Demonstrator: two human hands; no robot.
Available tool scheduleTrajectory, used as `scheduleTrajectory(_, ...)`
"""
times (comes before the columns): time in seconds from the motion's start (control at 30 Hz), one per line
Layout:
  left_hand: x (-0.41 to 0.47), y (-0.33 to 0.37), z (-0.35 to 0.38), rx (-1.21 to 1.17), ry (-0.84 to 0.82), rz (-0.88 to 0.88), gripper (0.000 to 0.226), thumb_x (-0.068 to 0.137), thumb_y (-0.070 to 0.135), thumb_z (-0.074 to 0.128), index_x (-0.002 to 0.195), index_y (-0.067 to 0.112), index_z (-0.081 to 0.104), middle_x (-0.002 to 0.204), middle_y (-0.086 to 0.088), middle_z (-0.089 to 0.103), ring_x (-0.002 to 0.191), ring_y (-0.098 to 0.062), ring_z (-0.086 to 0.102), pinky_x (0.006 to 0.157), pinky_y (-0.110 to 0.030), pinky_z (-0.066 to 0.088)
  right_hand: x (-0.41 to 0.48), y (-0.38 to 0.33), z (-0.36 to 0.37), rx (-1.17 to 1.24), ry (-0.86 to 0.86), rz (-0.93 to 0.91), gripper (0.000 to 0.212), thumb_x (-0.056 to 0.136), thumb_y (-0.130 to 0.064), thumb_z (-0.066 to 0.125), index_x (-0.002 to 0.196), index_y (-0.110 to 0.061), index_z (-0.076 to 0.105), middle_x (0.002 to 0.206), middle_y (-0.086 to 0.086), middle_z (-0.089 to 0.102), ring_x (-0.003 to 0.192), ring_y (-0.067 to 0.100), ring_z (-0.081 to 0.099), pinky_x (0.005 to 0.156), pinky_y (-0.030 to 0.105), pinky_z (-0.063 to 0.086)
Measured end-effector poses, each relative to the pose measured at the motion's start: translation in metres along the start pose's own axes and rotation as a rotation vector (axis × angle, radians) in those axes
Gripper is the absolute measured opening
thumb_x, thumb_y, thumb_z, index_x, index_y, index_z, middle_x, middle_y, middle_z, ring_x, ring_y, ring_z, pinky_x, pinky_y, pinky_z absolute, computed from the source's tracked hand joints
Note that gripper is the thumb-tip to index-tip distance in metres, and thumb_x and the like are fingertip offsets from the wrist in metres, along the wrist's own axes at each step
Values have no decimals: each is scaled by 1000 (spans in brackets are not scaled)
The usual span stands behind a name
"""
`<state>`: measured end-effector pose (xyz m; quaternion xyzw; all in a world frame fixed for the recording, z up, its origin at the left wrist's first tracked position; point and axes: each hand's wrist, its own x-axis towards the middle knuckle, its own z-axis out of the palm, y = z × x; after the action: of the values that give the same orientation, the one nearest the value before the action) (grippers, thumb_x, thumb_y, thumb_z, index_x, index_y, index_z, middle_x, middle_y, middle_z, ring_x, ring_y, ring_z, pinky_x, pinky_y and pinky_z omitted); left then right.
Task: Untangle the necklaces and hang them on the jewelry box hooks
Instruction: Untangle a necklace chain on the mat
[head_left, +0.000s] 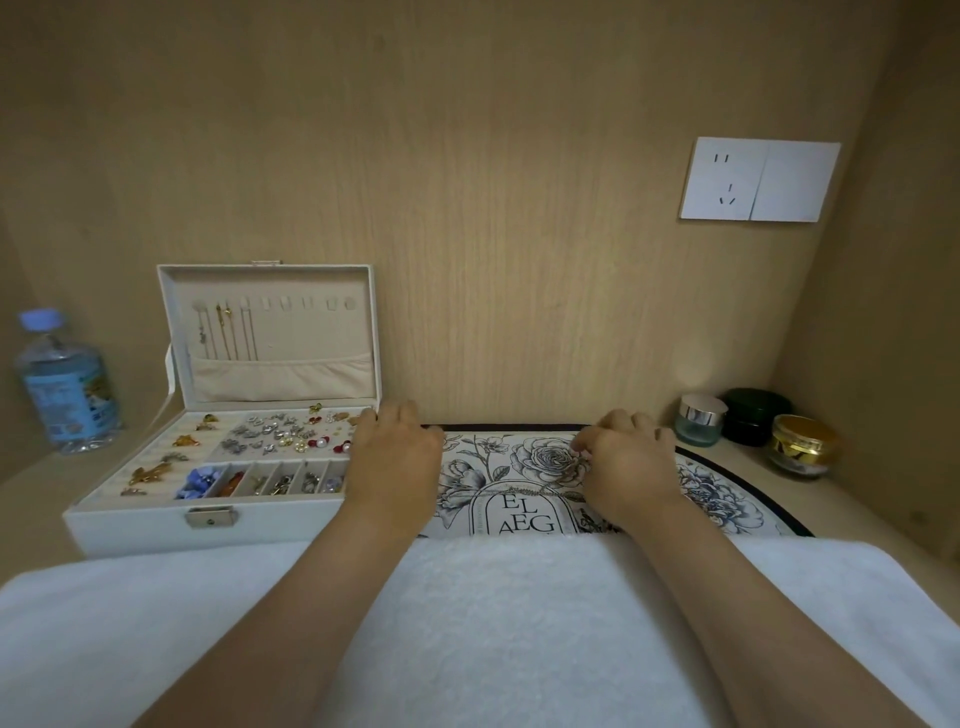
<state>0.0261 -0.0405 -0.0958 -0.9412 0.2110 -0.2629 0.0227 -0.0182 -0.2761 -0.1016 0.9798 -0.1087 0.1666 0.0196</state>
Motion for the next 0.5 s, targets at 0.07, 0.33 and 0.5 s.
scheduleTrajectory(0.07, -2, 5, 9, -118, -17, 80, 35, 83, 10, 61, 114, 23, 68, 118, -2, 54, 114, -23, 46, 95, -36, 35, 1, -6, 0, 147, -13, -186, 32, 89, -23, 60, 116, -38, 70, 126, -9, 59, 121, 20, 48, 101, 38, 35)
scheduleTrajectory(0.33, 2, 24, 22, -365, -189, 179, 19, 95, 19, 54, 95, 14, 72, 102, 0, 63, 97, -20, 60, 78, -33, 51, 8, -7, 12, 357, -142, -292, 5, 85, -36, 74, 81, -33, 73, 87, -19, 65, 94, 9, 58, 92, 33, 45)
scheduleTrajectory(0.5, 0, 21, 27, -508, -223, 120, 16, 97, 5, 44, 91, 18, 49, 95, 1, 55, 92, -17, 52, 79, -35, 47, 1, -10, 12, 827, -165, -121, 17, 94, -23, 66, 77, -24, 62, 71, -19, 66, 69, -10, 56, 70, 18, 41)
